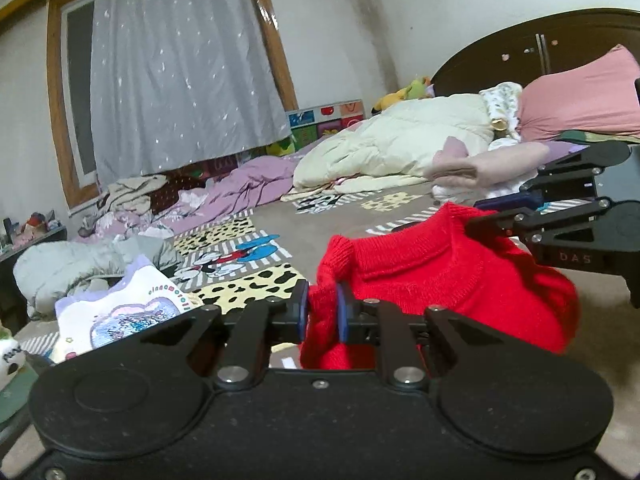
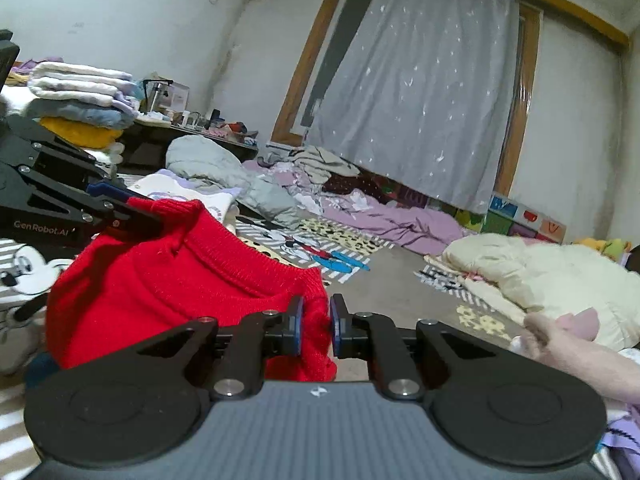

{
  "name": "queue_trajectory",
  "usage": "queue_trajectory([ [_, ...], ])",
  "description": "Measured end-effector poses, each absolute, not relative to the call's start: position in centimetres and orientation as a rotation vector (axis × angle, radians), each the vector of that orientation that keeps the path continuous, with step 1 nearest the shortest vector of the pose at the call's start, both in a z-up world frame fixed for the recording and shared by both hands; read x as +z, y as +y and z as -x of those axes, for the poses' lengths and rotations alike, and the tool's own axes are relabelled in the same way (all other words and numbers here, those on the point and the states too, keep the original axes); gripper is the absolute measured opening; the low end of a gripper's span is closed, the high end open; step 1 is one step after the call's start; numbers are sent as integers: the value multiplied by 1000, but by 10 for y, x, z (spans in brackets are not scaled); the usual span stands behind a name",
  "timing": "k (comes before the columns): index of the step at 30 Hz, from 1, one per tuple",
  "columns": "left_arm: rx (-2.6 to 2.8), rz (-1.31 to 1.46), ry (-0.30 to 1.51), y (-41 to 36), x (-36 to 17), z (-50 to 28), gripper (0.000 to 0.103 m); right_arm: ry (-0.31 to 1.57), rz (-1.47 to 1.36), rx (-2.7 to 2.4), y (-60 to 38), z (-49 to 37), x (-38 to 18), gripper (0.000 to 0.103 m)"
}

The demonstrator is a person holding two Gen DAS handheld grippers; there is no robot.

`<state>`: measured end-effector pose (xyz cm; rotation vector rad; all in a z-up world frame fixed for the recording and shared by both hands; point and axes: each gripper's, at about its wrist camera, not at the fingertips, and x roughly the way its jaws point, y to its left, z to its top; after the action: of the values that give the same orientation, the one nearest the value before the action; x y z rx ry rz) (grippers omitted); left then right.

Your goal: Fold clothes

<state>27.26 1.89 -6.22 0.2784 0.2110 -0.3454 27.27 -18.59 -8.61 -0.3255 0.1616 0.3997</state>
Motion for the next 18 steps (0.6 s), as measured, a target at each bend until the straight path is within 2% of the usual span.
queue_trajectory([
  [18,-366,-242,354,22,-101,-363,13,321,263,411,-178,-367,-124,15],
])
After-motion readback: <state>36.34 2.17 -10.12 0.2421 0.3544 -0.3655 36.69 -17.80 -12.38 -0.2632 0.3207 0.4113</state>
